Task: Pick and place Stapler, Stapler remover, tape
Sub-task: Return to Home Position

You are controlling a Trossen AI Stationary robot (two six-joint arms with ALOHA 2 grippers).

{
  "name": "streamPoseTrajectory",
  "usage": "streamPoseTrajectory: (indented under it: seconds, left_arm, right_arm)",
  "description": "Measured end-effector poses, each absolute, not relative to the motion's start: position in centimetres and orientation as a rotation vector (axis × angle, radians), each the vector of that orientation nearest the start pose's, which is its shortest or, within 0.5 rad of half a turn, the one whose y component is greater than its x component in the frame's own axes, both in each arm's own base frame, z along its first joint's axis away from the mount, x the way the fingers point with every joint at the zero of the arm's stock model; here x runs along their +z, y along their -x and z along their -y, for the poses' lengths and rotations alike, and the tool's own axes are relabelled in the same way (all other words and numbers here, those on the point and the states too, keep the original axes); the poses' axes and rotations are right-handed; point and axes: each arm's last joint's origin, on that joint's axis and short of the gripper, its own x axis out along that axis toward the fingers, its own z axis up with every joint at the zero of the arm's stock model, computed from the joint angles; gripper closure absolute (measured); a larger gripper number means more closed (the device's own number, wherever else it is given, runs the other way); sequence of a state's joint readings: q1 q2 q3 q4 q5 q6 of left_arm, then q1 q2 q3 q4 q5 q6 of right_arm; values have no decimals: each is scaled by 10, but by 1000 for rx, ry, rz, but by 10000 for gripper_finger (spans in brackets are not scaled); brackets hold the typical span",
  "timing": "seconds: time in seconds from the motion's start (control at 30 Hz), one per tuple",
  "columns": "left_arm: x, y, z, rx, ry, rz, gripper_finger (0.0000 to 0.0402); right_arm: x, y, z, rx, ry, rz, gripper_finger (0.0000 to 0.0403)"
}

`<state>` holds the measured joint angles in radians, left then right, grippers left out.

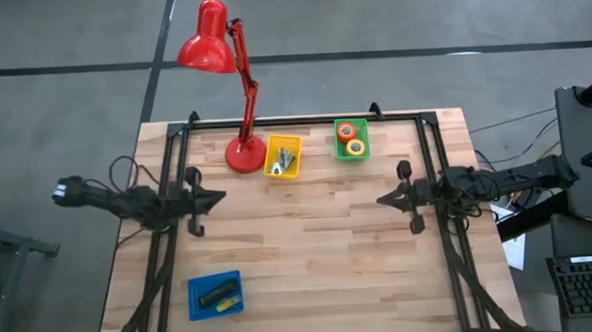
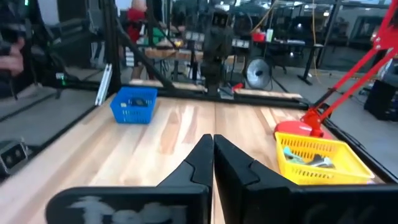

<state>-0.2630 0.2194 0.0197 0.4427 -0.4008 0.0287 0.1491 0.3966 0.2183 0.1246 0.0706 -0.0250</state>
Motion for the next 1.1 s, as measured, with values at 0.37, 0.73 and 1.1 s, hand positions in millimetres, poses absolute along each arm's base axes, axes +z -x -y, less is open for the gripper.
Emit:
streamPoseTrajectory:
  seconds: [0.37, 0.73, 1.1]
  left_arm:
    - [187, -92, 15, 89, 57, 208, 394]
    - [185, -94, 15, 93, 45, 184, 394]
    - [184, -95, 15, 94, 40, 170, 394]
  right_arm:
    - [202, -106, -14, 92, 58, -79, 394]
    - [178, -103, -14, 90, 7, -92, 394]
    - [156, -105, -14, 85, -80, -167, 394]
